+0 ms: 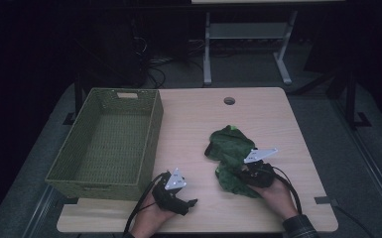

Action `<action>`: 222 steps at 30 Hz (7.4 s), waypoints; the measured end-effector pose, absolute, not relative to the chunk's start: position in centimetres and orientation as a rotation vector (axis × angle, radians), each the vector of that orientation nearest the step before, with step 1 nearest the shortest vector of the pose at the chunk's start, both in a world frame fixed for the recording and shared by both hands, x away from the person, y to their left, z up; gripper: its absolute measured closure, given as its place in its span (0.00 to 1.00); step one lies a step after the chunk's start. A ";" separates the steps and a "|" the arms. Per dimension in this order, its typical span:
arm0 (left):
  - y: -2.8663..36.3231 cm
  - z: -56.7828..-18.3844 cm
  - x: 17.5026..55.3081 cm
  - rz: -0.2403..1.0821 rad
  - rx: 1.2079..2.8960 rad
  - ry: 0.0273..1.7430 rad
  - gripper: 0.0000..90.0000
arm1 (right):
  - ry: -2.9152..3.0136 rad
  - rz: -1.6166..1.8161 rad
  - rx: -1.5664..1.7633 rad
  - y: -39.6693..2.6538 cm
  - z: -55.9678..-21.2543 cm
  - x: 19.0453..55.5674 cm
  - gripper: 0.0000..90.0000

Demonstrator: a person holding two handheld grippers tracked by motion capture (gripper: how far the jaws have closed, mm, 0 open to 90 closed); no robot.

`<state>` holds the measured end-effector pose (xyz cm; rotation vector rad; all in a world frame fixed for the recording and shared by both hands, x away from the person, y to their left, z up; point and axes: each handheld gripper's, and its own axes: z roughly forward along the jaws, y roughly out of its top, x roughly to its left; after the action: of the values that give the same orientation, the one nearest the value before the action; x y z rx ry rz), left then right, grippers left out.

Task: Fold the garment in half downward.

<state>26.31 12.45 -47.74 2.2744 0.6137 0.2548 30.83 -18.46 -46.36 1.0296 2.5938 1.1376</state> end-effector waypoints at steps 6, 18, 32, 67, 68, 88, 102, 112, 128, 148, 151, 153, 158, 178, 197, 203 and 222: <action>12.5 -47.7 26.3 0.258 2.276 0.610 0.14 | 2.528 1.171 1.018 -19.1 -45.1 30.4 0.91; 12.5 -47.7 26.3 0.259 2.279 0.607 0.14 | 2.407 1.201 1.083 -22.5 -43.6 29.3 0.66; 12.5 -47.7 26.3 0.257 2.279 0.608 0.14 | 2.350 1.172 1.170 -27.3 -43.8 26.3 0.61; 12.5 -47.7 26.3 0.258 2.277 0.608 0.14 | 2.478 1.089 1.225 -28.2 -47.0 23.1 0.92; 12.5 -47.7 26.3 0.258 2.277 0.608 0.14 | 2.474 1.083 1.222 -28.4 -46.9 23.1 0.93; 12.5 -47.7 26.3 0.259 2.278 0.608 0.14 | 2.360 1.132 1.145 -31.5 -43.6 23.4 0.93; 12.4 -47.7 26.3 0.260 2.277 0.611 0.14 | 2.423 1.223 0.920 -27.3 -40.9 24.8 0.92; 12.4 -47.7 26.3 0.258 2.273 0.616 0.14 | 2.502 1.227 0.787 -23.3 -40.2 26.4 0.91; 12.4 -47.7 26.3 0.259 2.276 0.614 0.14 | 2.497 1.289 0.852 -22.7 -40.8 28.8 1.00; 12.4 -47.7 26.3 0.258 2.277 0.613 0.14 | 2.739 0.996 0.934 -18.9 -45.4 31.3 1.00; 12.4 -47.7 26.3 0.258 2.276 0.613 0.14 | 2.732 0.989 0.948 -18.8 -45.5 31.3 1.00; 12.4 -47.7 26.3 0.259 2.277 0.612 0.14 | 2.728 0.991 0.941 -18.8 -45.4 31.2 1.00; 12.5 -47.7 26.4 0.255 2.276 0.607 0.15 | 2.689 1.072 0.953 -19.6 -44.4 31.3 0.88; 10.1 -45.6 28.9 0.172 2.275 0.608 0.16 | 2.517 1.206 0.991 -22.5 -42.1 33.0 0.54; 7.5 -42.4 34.6 0.214 2.257 0.593 0.26 | 2.432 1.211 1.085 -23.6 -41.0 36.5 0.50; 6.7 -41.9 36.6 0.233 2.235 0.607 0.32 | 2.413 1.203 1.121 -24.1 -41.0 38.0 0.50; 4.9 -44.5 44.0 0.240 2.281 0.717 0.55 | 2.487 1.123 1.149 -23.3 -43.1 42.7 0.58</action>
<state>43.98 4.95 -44.45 2.2805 0.7172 0.2397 42.68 -23.35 -43.05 1.1487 2.4868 1.1229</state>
